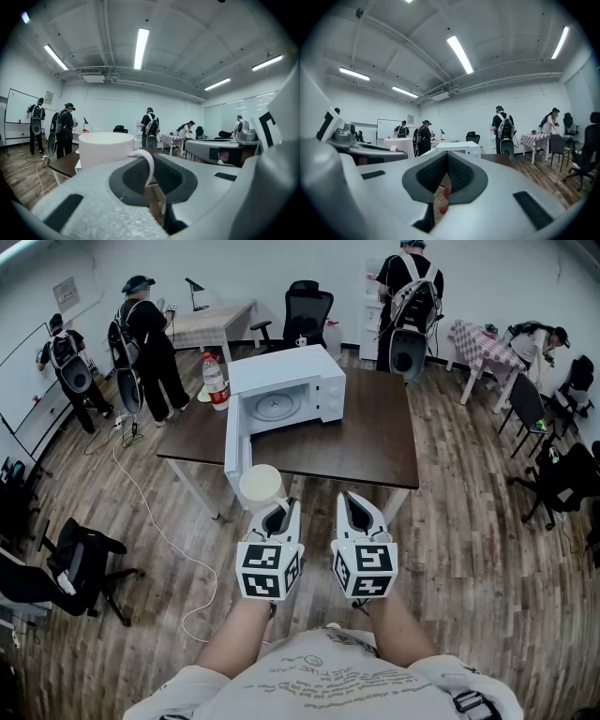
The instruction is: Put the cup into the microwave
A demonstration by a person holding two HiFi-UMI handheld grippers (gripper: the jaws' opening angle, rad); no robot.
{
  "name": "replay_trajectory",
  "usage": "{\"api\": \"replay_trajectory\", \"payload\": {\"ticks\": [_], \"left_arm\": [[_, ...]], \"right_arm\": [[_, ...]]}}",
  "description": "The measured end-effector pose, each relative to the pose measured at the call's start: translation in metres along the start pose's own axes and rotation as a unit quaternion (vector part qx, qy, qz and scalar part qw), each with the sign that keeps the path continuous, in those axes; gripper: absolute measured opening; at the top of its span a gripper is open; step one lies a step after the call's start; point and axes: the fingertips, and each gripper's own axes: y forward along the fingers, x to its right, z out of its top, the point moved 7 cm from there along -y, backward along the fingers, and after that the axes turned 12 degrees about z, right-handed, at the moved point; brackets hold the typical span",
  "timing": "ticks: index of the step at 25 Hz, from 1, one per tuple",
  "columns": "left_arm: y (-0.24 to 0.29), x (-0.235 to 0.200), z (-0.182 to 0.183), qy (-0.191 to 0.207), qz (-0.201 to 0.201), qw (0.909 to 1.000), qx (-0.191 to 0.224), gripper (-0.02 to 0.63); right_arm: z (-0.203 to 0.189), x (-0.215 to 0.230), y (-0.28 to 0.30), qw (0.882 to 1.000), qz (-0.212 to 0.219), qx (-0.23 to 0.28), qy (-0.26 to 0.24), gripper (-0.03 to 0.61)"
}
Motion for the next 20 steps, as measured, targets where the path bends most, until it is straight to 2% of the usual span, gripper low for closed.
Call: {"api": "replay_trajectory", "payload": {"ticks": [9,20], "left_arm": [[0.013,0.010,-0.003,0.000,0.004,1.0000,-0.006,0.032],[0.043,0.041,-0.007,-0.001,0.015,0.9998,-0.009,0.032]], "right_arm": [[-0.006,0.012,0.001,1.000,0.019,0.000,0.009,0.009],[-0.010,0.052,0.001,0.999,0.041,0.000,0.013,0.009]]}}
